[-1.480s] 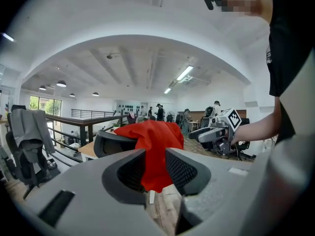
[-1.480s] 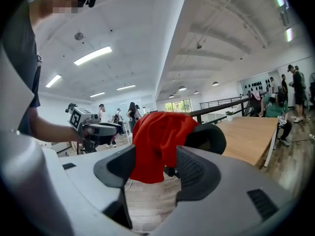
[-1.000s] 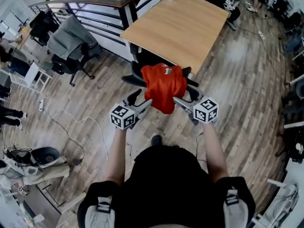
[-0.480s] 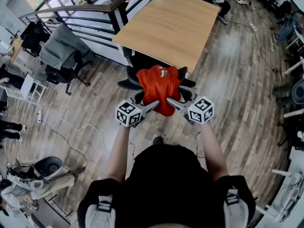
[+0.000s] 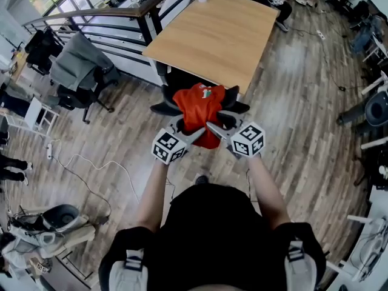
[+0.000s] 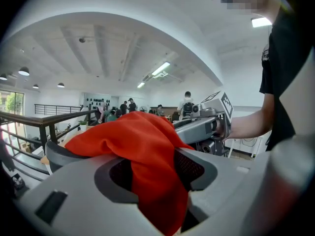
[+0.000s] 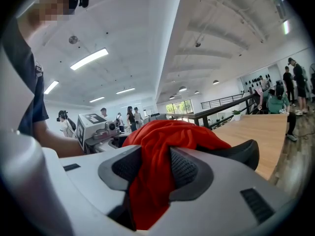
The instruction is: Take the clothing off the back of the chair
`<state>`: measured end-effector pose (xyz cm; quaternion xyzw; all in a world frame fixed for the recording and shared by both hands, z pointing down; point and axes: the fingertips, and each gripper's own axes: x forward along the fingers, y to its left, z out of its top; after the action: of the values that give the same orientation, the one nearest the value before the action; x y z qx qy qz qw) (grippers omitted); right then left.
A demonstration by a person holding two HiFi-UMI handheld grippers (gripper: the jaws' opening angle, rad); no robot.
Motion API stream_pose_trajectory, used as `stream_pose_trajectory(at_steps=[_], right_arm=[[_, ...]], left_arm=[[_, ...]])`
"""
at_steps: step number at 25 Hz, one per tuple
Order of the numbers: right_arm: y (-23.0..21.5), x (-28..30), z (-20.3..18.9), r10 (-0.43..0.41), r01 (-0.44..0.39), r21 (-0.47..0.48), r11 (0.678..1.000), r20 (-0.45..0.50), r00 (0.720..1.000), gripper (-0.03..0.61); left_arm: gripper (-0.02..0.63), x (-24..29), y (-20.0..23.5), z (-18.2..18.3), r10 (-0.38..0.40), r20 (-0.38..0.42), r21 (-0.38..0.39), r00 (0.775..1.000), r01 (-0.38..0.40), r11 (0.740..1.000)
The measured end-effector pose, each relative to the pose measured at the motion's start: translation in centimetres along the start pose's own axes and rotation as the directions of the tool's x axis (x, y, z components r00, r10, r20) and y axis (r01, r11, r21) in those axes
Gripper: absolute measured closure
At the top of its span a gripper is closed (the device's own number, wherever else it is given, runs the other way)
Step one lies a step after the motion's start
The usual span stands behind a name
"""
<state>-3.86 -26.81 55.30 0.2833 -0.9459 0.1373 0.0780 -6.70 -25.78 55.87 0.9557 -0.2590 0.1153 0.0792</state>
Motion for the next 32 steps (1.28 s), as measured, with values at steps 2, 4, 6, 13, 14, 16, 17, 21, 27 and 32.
stream_pose_trajectory(at_steps=[2, 4, 6, 13, 14, 16, 17, 21, 27, 32], right_arm=[[0.2, 0.0, 0.0, 0.010, -0.010, -0.014, 1.000, 0.020, 1.000, 0.412], [0.7, -0.1, 0.3, 0.018, -0.016, -0.032, 0.999, 0.042, 0.999, 0.419], [1.3, -0.2, 0.6, 0.028, -0.025, -0.048, 0.999, 0.060, 0.998, 0.422], [3.1, -0.9, 1.6, 0.050, -0.043, -0.090, 0.995, 0.085, 0.995, 0.423], [3.3, -1.1, 1.7, 0.054, -0.046, -0.090, 0.995, 0.088, 0.995, 0.423], [3.7, -1.5, 1.9, 0.063, -0.055, -0.086, 0.995, 0.093, 0.994, 0.423], [3.9, -1.8, 1.9, 0.067, -0.059, -0.086, 0.995, 0.095, 0.993, 0.423], [4.7, -2.7, 1.3, 0.089, -0.081, -0.090, 0.993, 0.096, 0.991, 0.423], [6.1, -5.6, 2.0, 0.141, -0.129, -0.094, 0.987, 0.135, 0.981, 0.423], [7.2, -7.6, 2.5, 0.180, -0.161, -0.133, 0.978, 0.143, 0.973, 0.423]], left_arm=[[0.402, -0.3, -0.1, 0.3, 0.010, 0.013, 0.021, 1.000, -0.010, 1.000], [0.413, -0.8, -0.3, 0.5, 0.021, 0.033, 0.032, 0.999, -0.022, 0.999], [0.417, -1.3, -0.6, 0.7, 0.030, 0.052, 0.039, 0.998, -0.032, 0.999], [0.420, -2.6, -1.7, 1.7, 0.053, 0.073, 0.071, 0.996, -0.058, 0.996], [0.420, -2.8, -2.0, 1.8, 0.055, 0.076, 0.073, 0.996, -0.061, 0.995], [0.420, -2.9, -2.5, 1.9, 0.056, 0.083, 0.075, 0.995, -0.062, 0.995], [0.420, -3.0, -2.8, 1.9, 0.056, 0.086, 0.075, 0.995, -0.063, 0.995], [0.420, -3.4, -4.1, 1.7, 0.069, 0.094, 0.068, 0.993, -0.076, 0.995], [0.422, -3.6, -7.3, 3.0, 0.091, 0.123, 0.078, 0.988, -0.101, 0.992], [0.422, -3.8, -9.5, 3.7, 0.130, 0.135, 0.065, 0.982, -0.139, 0.988]])
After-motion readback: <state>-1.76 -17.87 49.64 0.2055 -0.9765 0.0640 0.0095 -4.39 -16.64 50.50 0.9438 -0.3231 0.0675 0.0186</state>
